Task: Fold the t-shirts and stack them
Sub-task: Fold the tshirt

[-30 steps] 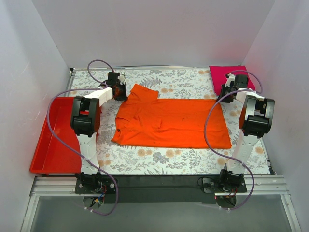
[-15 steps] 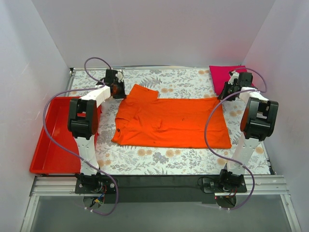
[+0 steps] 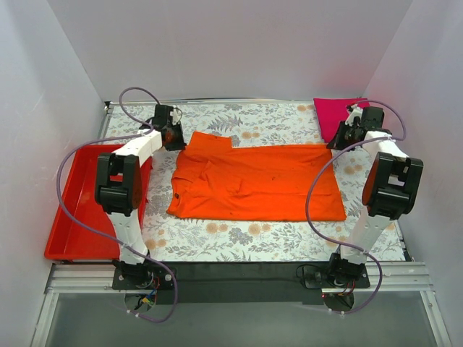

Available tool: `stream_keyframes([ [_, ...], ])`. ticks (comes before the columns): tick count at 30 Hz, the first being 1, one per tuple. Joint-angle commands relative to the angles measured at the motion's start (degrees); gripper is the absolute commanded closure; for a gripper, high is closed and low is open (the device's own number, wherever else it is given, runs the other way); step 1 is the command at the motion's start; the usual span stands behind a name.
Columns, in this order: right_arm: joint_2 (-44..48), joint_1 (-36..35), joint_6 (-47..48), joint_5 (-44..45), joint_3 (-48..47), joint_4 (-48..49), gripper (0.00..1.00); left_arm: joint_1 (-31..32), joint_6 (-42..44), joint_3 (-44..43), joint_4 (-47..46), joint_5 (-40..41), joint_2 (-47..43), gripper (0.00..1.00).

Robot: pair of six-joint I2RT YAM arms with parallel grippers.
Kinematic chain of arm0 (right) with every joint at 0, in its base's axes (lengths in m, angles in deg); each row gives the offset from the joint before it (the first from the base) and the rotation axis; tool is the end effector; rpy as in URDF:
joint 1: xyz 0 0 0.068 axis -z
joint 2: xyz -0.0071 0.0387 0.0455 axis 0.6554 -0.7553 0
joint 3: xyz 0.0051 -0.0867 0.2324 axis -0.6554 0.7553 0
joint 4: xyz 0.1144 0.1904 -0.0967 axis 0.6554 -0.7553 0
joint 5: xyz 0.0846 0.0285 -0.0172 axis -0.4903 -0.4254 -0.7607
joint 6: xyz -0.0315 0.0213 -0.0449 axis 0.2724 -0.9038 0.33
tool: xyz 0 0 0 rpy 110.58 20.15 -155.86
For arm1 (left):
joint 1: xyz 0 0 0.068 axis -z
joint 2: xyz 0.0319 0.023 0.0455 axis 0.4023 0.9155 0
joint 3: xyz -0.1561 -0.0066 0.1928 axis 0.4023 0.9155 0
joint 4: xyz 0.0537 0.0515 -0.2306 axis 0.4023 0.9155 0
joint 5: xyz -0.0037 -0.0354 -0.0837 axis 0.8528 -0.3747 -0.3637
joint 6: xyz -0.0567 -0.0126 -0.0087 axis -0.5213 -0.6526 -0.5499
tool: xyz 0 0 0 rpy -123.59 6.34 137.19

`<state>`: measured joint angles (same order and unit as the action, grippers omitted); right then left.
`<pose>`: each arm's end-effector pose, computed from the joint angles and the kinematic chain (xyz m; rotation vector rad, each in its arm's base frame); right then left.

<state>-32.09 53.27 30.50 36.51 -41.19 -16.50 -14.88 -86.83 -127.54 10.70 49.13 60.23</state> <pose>0.3927 -0.0688 0.1924 0.1063 2.3537 0.3915 0.4033 -0.0663 0.1733 -0.9575 2.4253 -0.5200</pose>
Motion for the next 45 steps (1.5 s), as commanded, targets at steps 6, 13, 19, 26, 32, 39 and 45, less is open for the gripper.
stream_keyframes([
  [6,5.2,0.9,-1.6,-0.6,2.6,-1.8,0.99,-0.5,-1.2,0.6,1.0,4.0,-8.1,1.0],
  [13,7.8,2.2,-2.3,-0.3,4.9,-3.2,0.99,-0.5,-1.5,4.3,1.3,8.3,-12.1,1.0],
  [19,9.2,3.2,-3.7,-2.0,5.8,-3.2,0.99,-0.5,-1.9,7.0,0.8,9.0,-12.7,1.0],
  [26,10.8,3.3,-5.2,-3.5,6.7,-3.2,0.99,-0.5,-2.4,7.5,0.7,9.3,-14.0,1.0],
  [32,12.8,3.7,-6.8,-2.0,9.8,-3.2,0.99,-0.5,-2.4,10.7,0.3,10.0,-16.9,1.0],
  [39,14.8,5.3,-8.7,0.0,10.6,-3.2,0.99,-0.5,-2.3,14.0,-0.1,9.2,-18.7,1.0],
  [45,14.8,6.4,-9.5,-0.8,9.3,-2.8,0.99,-0.5,-2.3,15.7,-0.7,8.4,-20.3,1.0],
])
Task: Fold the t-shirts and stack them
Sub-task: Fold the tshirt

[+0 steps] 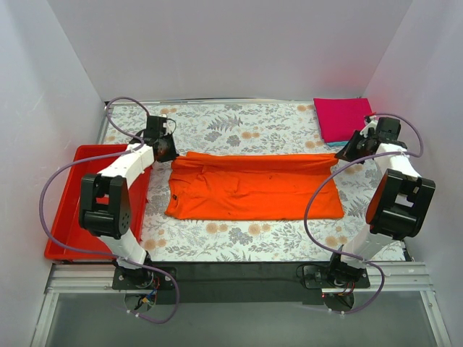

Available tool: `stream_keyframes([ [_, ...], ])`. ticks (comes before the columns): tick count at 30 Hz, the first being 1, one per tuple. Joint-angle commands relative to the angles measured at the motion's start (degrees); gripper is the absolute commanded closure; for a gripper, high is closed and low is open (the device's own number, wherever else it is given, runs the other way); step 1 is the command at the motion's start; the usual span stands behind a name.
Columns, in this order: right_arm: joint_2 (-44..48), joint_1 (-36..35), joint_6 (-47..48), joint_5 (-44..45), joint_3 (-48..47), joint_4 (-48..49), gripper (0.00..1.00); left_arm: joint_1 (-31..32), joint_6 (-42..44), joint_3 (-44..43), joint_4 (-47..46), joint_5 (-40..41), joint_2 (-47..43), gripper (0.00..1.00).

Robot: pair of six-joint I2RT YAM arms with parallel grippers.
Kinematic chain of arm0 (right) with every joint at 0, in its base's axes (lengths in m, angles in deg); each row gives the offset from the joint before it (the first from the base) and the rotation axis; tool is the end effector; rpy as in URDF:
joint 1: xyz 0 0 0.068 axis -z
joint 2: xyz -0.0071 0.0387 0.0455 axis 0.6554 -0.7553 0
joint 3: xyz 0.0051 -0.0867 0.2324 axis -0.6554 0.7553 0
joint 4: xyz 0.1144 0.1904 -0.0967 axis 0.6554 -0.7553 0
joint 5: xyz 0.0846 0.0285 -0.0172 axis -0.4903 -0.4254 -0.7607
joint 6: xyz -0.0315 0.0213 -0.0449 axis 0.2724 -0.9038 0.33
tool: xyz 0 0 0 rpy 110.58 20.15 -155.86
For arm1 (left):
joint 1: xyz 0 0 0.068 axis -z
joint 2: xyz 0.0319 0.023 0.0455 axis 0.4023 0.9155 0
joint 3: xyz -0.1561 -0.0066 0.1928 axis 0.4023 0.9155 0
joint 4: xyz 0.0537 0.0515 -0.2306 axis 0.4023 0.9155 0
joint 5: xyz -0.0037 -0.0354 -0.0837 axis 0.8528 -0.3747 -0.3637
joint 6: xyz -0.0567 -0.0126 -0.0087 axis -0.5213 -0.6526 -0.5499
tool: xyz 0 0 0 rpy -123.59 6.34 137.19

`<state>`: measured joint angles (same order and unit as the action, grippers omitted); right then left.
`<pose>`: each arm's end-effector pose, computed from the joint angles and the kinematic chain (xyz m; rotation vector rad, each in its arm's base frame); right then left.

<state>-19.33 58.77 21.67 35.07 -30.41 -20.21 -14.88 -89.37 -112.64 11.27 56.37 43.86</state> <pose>0.3347 -0.0891 0.2101 0.4008 2.3507 0.4575 0.3427 -0.0515 0.1987 -1.0389 2.3360 -0.3995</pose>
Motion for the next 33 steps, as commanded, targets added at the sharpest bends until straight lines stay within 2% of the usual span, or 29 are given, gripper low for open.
stream_keyframes([
  [1,2.0,0.9,-0.7,0.3,-1.5,0.9,0.99,-0.5,0.2,1.0,-1.3,1.0,-4.1,1.0],
  [9,3.2,0.9,-1.6,-0.1,2.1,1.0,0.99,-0.5,0.1,2.6,-0.8,-0.6,-5.6,1.0],
  [19,5.7,1.2,-2.7,5.0,7.1,1.2,0.99,-0.5,-0.7,5.9,0.2,-1.1,-7.5,1.0],
  [26,5.3,1.8,-4.3,7.0,8.9,1.3,0.99,-0.5,-2.0,8.6,0.8,-4.1,-8.1,1.0],
  [33,3.5,1.9,-5.7,7.5,11.3,2.5,0.99,-0.5,-3.8,11.9,0.6,-3.6,-6.3,1.0],
])
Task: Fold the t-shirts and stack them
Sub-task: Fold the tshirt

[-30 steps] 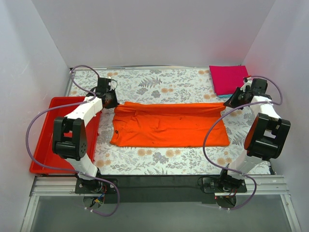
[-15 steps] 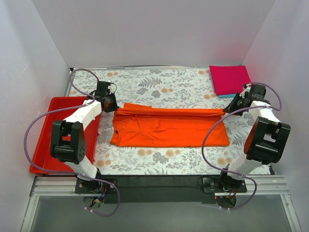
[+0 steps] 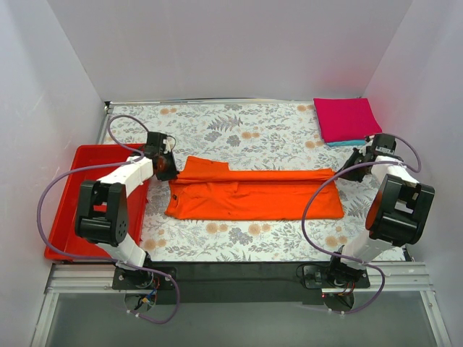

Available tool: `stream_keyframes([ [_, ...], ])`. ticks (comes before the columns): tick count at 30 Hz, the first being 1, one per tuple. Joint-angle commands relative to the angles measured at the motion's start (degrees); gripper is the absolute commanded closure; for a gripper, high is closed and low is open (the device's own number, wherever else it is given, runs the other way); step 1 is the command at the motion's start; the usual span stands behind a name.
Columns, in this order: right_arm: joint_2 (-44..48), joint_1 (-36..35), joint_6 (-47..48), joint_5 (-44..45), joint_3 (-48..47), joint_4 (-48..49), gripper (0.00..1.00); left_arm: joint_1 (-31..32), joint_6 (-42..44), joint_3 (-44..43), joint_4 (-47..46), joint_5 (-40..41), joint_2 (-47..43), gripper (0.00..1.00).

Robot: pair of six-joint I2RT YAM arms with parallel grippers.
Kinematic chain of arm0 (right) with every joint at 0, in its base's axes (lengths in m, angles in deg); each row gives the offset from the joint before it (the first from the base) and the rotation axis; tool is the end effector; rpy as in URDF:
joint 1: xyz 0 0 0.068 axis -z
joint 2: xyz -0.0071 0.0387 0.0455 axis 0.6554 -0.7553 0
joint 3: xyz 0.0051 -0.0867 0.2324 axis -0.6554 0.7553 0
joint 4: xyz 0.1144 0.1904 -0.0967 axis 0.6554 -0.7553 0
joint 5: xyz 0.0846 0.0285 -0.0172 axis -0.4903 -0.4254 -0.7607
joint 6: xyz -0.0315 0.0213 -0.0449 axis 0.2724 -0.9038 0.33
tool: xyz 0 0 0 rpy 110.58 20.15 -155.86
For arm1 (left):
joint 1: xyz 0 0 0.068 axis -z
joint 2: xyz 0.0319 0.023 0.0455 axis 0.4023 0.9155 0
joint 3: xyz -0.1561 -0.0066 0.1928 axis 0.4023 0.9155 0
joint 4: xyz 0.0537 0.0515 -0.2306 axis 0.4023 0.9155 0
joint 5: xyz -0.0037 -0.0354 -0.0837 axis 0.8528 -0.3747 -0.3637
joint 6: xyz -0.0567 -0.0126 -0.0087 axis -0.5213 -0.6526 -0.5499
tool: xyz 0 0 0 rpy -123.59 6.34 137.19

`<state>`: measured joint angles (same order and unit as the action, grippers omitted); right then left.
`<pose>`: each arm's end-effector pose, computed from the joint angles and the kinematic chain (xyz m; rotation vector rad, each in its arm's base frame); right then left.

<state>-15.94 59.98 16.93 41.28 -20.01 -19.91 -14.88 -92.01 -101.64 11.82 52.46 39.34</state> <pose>0.3011 -0.0898 0.1748 0.6285 2.4438 0.3783 0.3041 -0.0484 0.1677 -1.1287 2.4538 -0.4166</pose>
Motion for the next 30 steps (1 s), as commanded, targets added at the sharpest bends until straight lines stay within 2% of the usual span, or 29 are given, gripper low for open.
stream_keyframes([
  [1,-0.5,0.7,-1.3,1.1,1.2,2.5,0.99,-0.5,-1.4,1.2,-0.2,0.1,-1.3,1.0],
  [8,-2.9,0.7,-2.1,0.9,1.9,3.8,0.97,-0.5,-3.0,3.3,-1.5,-2.2,-1.5,0.98],
  [9,-3.1,0.6,-2.2,0.3,2.2,3.9,0.9,-0.5,-3.1,4.0,-1.7,-2.4,-1.6,0.93],
  [11,-3.1,0.6,-2.7,0.0,2.4,3.9,0.82,-0.5,-3.4,4.5,-1.7,-2.4,-2.2,0.86],
  [12,-3.0,0.6,-2.7,-0.2,2.6,3.9,0.73,-0.5,-3.6,4.8,-1.7,-2.2,-2.5,0.83],
  [14,-2.4,0.6,-3.0,0.0,2.8,3.7,0.66,-0.5,-3.8,5.0,-1.6,-2.1,-3.8,0.74],
  [15,-1.7,0.6,-3.0,0.3,2.8,3.5,0.58,-0.5,-3.8,5.1,-1.4,-2.1,-4.3,0.7],
  [16,-1.0,0.7,-3.2,0.7,2.8,2.7,0.56,-0.5,-3.8,4.8,-0.8,-2.0,-4.8,0.6],
  [18,0.6,0.5,-3.2,1.9,2.3,2.0,0.49,-0.5,-3.8,4.1,-0.1,-2.1,-6.5,0.47],
  [20,2.0,0.0,-2.8,2.9,1.3,1.1,0.48,-0.4,-3.4,2.5,1.3,-1.9,-7.6,0.33],
  [22,3.5,-0.8,-1.4,3.1,-0.2,0.6,0.48,-0.2,-2.8,0.0,1.9,-1.4,-8.8,0.27],
  [26,5.3,-3.9,0.8,2.5,-2.2,0.3,0.48,0.8,-0.9,-6.3,1.9,0.1,-6.2,0.25],
  [30,5.5,-10.4,3.3,2.7,-3.8,0.3,0.48,3.2,0.5,-13.9,1.9,2.7,1.6,0.27],
])
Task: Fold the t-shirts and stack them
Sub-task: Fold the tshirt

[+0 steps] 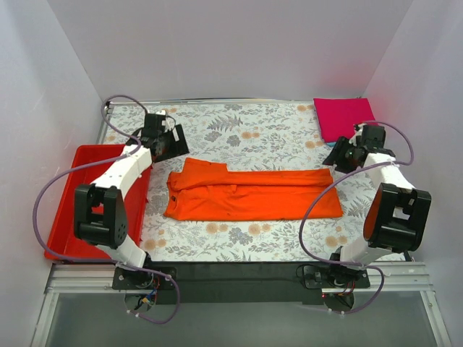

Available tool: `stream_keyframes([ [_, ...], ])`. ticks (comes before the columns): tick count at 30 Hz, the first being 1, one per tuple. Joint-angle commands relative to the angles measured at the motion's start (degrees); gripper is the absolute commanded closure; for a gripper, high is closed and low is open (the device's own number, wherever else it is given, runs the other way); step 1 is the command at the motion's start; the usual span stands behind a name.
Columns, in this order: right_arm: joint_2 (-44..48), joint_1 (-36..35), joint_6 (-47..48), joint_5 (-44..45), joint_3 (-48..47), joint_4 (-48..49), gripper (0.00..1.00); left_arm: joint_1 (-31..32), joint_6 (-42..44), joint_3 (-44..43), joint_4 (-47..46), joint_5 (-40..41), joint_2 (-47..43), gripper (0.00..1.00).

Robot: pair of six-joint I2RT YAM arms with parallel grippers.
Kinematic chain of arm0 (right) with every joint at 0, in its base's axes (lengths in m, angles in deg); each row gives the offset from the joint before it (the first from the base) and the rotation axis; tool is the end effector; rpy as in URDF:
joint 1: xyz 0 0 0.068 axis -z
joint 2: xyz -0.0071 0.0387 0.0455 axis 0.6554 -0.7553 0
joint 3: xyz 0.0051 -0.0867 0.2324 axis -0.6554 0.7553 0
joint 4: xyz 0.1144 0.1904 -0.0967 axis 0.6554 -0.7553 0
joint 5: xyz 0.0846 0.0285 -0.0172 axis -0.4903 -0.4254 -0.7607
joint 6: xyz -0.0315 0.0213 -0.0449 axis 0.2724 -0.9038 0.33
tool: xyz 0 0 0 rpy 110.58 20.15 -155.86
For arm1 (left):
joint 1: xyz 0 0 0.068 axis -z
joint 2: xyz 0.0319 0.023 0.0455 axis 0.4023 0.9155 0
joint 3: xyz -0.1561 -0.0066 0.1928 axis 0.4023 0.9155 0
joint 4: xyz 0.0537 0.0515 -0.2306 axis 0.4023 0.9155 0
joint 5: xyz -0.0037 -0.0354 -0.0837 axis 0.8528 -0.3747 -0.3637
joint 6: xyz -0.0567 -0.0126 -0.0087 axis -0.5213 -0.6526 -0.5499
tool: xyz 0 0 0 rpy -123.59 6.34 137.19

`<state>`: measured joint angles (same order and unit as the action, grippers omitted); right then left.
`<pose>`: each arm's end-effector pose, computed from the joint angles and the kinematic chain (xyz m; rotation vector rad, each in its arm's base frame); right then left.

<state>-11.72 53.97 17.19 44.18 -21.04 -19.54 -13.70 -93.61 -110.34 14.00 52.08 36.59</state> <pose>0.3068 -0.0594 0.2015 0.4795 2.3955 0.3428 0.3189 -0.0578 0.2234 -1.0717 2.3209 -0.5441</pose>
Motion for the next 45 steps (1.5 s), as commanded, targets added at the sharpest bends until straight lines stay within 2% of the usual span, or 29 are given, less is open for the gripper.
stream_keyframes([
  [1,1.3,-5.4,3.3,-0.4,-2.9,0.0,0.48,2.4,2.2,-6.4,-0.5,4.2,6.3,0.29],
  [5,0.8,-10.6,4.1,-3.3,-2.7,0.1,0.48,4.4,3.6,-12.3,-0.9,8.2,16.0,0.39],
  [9,1.4,-12.9,3.6,-5.7,-0.9,0.5,0.48,5.2,4.5,-16.0,-2.0,10.9,21.1,0.43],
  [15,3.3,-15.7,2.8,-8.2,2.5,1.6,0.48,5.9,5.8,-16.5,-4.1,13.2,24.3,0.46],
  [18,4.0,-16.1,2.5,-8.3,3.9,1.8,0.48,6.5,5.8,-16.0,-4.5,13.5,25.8,0.53],
  [24,4.9,-16.2,2.5,-7.8,4.8,1.7,0.48,8.9,5.7,-12.7,-4.4,13.5,25.1,0.74],
  [26,4.9,-16.2,2.3,-7.7,4.7,1.8,0.48,9.1,4.7,-11.5,-4.4,13.0,23.8,0.87],
  [27,4.8,-16.2,2.3,-7.7,4.7,1.8,0.48,9.1,4.7,-10.7,-4.5,13.1,23.5,0.89],
  [28,4.8,-16.3,2.2,-7.7,4.7,1.8,0.48,9.1,4.8,-10.7,-4.5,13.2,23.3,0.98],
  [29,4.7,-16.3,2.1,-7.6,4.6,1.8,0.48,9.1,4.9,-10.7,-4.3,13.4,23.0,1.0],
  [37,4.9,-16.2,2.1,-7.4,3.6,1.7,0.48,9.5,3.8,-15.5,2.5,12.3,15.4,1.0],
  [41,4.9,-16.3,2.1,-7.3,3.6,1.6,0.48,9.6,2.0,-8.9,5.8,7.4,8.1,1.0],
  [45,5.1,-16.3,2.2,-6.3,4.0,1.7,0.48,10.0,-1.4,-1.2,8.3,-5.0,0.3,1.0],
])
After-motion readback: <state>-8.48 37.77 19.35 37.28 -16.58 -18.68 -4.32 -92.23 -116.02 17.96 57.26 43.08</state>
